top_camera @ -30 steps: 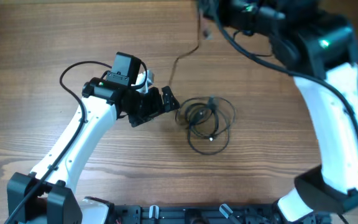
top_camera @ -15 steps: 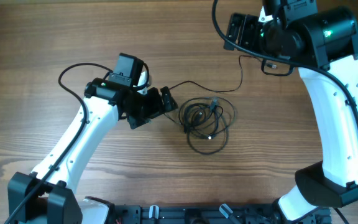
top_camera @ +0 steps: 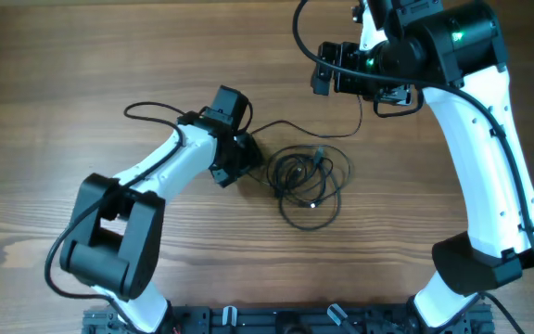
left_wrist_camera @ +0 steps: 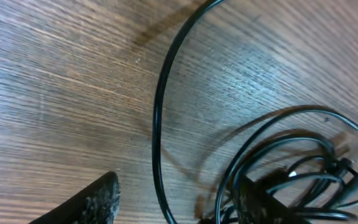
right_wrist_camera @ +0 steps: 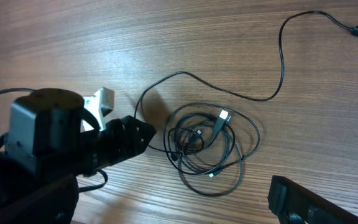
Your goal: Untangle cables
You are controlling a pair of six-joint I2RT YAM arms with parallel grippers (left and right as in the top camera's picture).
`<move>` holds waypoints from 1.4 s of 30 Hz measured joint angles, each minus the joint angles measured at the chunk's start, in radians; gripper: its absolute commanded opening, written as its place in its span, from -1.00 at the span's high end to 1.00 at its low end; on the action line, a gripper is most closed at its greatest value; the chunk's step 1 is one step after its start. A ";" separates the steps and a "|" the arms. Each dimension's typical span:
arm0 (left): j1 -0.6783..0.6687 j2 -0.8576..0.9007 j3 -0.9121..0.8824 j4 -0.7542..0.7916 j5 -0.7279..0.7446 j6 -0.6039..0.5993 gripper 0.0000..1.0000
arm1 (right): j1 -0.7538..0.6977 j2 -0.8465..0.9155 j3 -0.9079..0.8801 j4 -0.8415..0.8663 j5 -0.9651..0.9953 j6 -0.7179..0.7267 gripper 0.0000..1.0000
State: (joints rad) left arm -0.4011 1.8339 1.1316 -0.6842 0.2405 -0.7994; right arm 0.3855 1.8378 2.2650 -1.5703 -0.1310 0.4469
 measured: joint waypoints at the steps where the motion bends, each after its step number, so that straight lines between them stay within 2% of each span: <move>1: -0.002 0.005 0.000 0.000 0.001 -0.001 0.22 | 0.000 0.000 0.000 0.000 0.000 0.000 -0.99; 2: -0.003 0.008 0.000 0.002 0.000 0.002 0.29 | 0.000 0.000 0.000 0.000 0.000 0.000 -1.00; 3: -0.005 0.013 0.000 0.004 -0.001 -0.002 0.45 | 0.000 0.000 0.000 0.000 0.000 0.000 -0.99; 4: -0.006 0.018 0.000 0.004 -0.002 -0.004 0.83 | 0.000 0.000 0.000 0.000 0.000 0.000 -1.00; 5: -0.006 0.020 0.000 0.004 -0.005 0.000 0.92 | 0.000 0.001 0.000 0.000 0.000 0.000 -1.00; 8: -0.006 0.021 0.000 0.012 0.004 -0.005 0.92 | 0.000 0.001 0.000 0.000 0.000 0.000 -0.99; 12: -0.006 -0.018 0.064 -0.012 0.152 0.062 0.92 | 0.000 0.001 0.000 -0.002 0.000 0.000 -0.99; 18: 0.007 -0.354 0.322 0.011 0.219 0.091 0.92 | 0.000 0.001 -0.038 -0.037 0.011 -0.005 -1.00; 22: 0.080 -0.514 0.387 0.087 0.222 0.091 0.92 | 0.001 0.003 -0.158 0.042 -0.035 -0.003 -1.00; 26: 0.133 -0.556 0.388 0.136 0.230 0.067 0.92 | 0.038 0.006 -0.328 0.197 -0.097 -0.003 -0.99; 32: 0.256 -0.609 0.390 0.322 0.230 -0.062 0.92 | 0.077 0.011 -0.653 0.430 -0.116 0.013 -0.99; 33: 0.282 -0.650 0.394 0.417 0.230 -0.100 0.92 | 0.077 0.012 -0.719 0.485 -0.117 0.028 -1.00; 35: 0.311 -0.683 0.401 0.411 0.228 -0.121 0.92 | 0.077 0.012 -0.771 0.515 -0.117 0.037 -0.99; 37: 0.348 -0.684 0.407 0.333 0.198 -0.108 0.92 | 0.077 0.012 -0.776 0.535 -0.117 0.043 -0.99; 39: 0.383 -0.653 0.408 0.249 0.110 -0.083 0.92 | 0.077 0.012 -0.776 0.543 -0.120 0.049 -0.99; 42: 0.400 -0.582 0.408 0.274 -0.011 -0.072 0.92 | 0.077 0.012 -0.776 0.549 -0.123 0.058 -0.99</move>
State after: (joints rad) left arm -0.0013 1.2518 1.5394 -0.4107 0.2291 -0.8719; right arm 0.4622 1.8496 1.4891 -1.0214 -0.2543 0.5049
